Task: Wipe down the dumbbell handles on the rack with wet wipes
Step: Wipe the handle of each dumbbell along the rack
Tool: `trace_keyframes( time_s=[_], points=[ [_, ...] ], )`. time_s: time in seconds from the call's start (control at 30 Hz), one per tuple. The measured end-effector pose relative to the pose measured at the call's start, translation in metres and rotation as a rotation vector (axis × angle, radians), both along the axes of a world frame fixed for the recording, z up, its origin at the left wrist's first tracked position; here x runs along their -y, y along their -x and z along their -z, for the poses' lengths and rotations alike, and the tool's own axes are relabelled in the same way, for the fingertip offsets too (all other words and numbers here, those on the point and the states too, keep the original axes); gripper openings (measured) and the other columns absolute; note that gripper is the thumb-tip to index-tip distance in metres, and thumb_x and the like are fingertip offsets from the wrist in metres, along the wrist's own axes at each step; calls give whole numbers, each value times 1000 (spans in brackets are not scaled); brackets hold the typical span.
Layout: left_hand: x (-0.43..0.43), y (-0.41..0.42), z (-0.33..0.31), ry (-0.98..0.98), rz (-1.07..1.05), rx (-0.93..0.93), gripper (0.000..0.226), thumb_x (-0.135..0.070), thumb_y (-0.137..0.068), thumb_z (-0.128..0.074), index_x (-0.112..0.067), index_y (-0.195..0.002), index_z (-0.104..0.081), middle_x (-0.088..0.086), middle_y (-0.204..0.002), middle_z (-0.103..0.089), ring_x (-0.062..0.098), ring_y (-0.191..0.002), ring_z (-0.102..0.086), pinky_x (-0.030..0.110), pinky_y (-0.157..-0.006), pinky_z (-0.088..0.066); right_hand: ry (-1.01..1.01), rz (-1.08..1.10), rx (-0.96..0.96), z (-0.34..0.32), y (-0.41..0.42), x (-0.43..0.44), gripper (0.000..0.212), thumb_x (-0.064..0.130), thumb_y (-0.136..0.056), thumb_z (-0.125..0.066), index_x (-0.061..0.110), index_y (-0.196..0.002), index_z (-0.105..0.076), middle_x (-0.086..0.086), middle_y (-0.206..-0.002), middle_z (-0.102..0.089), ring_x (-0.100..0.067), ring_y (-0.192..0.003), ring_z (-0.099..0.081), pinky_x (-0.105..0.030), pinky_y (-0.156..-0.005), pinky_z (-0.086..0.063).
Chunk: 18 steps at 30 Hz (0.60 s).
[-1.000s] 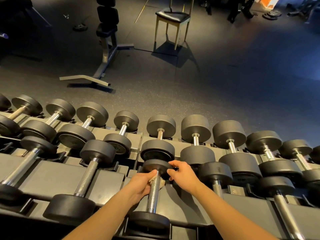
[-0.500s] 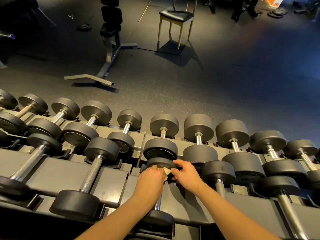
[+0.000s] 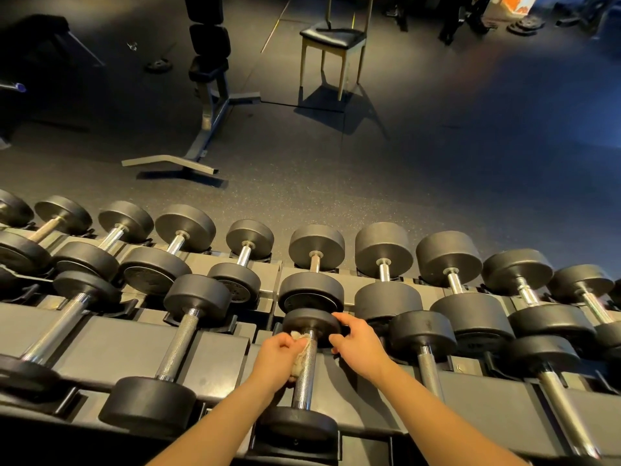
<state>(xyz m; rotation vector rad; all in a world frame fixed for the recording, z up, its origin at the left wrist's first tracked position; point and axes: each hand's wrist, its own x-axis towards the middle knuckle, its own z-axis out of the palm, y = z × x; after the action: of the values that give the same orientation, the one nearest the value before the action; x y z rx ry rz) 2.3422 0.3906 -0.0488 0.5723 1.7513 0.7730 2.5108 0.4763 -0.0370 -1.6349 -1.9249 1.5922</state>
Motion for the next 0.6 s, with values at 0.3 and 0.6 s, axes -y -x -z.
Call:
trace_keyframes(
  time_s=[0.3, 0.6],
  points=[
    [-5, 10, -17, -85, 234, -158, 29, -32, -83, -84, -11, -79, -64, 1, -74, -69, 9, -70, -67, 25, -71, -52, -26, -10, 25, 0, 2, 0, 39, 13, -95, -62, 40, -123, -54, 4, -97, -69, -12, -86, -71, -31, -84, -60],
    [1, 0, -21, 33, 568, -369, 30, -34, -81, -83, -24, -74, -56, 0, -89, -72, 12, -83, -68, 36, -82, -59, -37, 1, 18, 1, 2, 4, 42, 13, -95, -62, 42, -123, -52, 2, -97, -70, -13, -84, -71, -35, -85, -59]
  ],
)
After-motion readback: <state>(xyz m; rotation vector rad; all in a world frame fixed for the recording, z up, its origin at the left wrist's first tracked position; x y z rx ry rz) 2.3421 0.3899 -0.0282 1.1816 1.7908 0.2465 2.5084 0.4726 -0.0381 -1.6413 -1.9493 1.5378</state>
